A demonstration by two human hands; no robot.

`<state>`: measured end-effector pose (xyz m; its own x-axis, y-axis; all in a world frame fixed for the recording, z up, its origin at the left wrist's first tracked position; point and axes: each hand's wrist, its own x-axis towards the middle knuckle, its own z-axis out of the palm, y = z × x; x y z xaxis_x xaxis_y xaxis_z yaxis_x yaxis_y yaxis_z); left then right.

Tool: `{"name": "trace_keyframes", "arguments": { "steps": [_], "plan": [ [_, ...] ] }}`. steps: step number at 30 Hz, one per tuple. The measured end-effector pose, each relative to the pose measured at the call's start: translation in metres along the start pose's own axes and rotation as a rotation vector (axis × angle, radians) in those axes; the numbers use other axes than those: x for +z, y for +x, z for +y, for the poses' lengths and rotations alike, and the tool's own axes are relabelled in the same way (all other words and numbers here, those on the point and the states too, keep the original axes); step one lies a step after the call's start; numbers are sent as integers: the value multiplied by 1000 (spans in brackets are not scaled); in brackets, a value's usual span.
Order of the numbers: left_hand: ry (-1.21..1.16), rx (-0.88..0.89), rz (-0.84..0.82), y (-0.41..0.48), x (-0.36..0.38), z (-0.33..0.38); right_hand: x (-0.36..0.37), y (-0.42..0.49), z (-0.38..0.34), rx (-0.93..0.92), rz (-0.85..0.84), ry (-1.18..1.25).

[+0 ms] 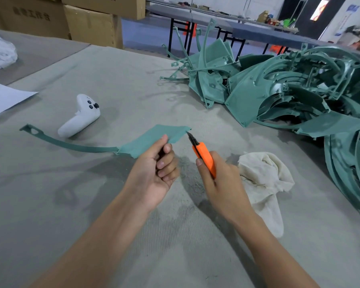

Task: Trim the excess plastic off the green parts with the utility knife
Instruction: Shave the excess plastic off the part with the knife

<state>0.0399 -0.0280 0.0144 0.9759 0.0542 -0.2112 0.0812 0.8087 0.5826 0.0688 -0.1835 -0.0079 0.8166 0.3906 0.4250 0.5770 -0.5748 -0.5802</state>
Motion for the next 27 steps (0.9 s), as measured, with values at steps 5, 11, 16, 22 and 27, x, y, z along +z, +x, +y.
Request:
{"name": "trace_keyframes", "arguments": {
  "steps": [5, 11, 16, 22, 27],
  "plan": [
    [-23, 7, -5, 1, -2, -1, 3, -2, -4, -53, -44, 8],
    [-32, 14, -29, 2, -4, 0, 2, -1, -3, -86, -54, -6],
    [-32, 5, -26, 2, -4, 0, 4, -2, -1, -99, -73, -31],
    [-31, 4, -22, 3, -4, 0, -1, 4, 3, -27, 22, 1],
    [-16, 2, -19, 1, -3, -1, 2, 0, 1, -33, -9, -10]
  ]
}}
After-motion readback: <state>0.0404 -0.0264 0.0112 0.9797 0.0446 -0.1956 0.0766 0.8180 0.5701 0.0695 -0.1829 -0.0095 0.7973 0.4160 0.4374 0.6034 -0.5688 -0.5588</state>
